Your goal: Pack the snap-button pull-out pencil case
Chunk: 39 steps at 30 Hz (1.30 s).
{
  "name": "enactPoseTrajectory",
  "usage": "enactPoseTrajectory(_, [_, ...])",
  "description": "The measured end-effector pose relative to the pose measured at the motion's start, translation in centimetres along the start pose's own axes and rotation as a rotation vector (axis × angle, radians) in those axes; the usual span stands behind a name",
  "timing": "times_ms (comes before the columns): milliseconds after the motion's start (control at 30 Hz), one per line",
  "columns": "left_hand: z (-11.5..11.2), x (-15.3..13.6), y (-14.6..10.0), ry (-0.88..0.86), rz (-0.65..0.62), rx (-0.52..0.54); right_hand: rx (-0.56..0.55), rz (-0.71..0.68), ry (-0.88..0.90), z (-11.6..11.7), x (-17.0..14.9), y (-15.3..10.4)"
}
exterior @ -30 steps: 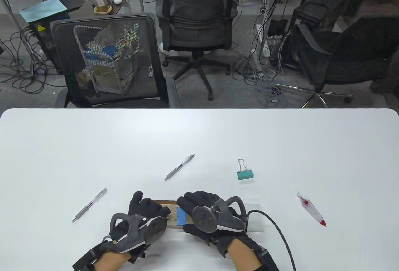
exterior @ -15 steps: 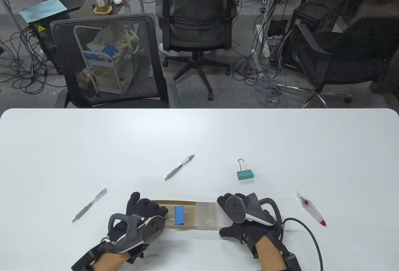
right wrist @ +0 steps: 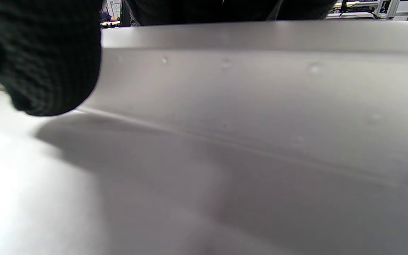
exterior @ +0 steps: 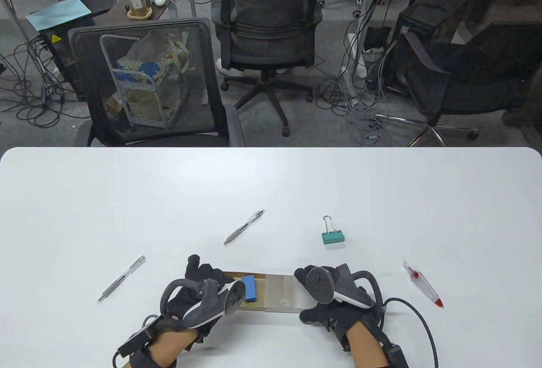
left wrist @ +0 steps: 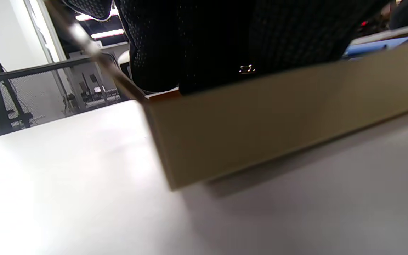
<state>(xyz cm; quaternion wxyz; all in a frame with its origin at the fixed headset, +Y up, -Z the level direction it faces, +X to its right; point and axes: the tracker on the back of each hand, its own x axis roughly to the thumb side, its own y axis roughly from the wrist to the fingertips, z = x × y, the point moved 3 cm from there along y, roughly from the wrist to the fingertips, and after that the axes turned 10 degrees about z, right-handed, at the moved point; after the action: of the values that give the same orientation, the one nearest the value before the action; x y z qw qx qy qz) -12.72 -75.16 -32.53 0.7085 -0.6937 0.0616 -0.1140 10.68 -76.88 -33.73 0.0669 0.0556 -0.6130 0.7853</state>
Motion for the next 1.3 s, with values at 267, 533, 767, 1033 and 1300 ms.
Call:
enactPoseTrajectory(267, [0.2, 4.3, 1.5, -0.082, -0.023, -0.022, -0.002, -0.007, 0.014, 0.1, -0.2, 0.0])
enactPoseTrajectory(533, [0.5, 6.1, 1.7, -0.083, -0.021, 0.029, -0.001, -0.009, 0.014, 0.1, -0.2, 0.0])
enactPoseTrajectory(767, [0.4, 5.9, 1.5, -0.089, -0.012, 0.014, 0.006, -0.005, 0.023, 0.2, -0.3, 0.1])
enactPoseTrajectory(1033, [1.6, 2.5, 1.2, -0.206, -0.004, -0.032, 0.008, -0.002, 0.025, 0.2, -0.3, 0.1])
enactPoseTrajectory(1300, [4.0, -6.8, 0.6, -0.326, 0.186, 0.086, 0.004, -0.001, 0.024, 0.2, -0.3, 0.0])
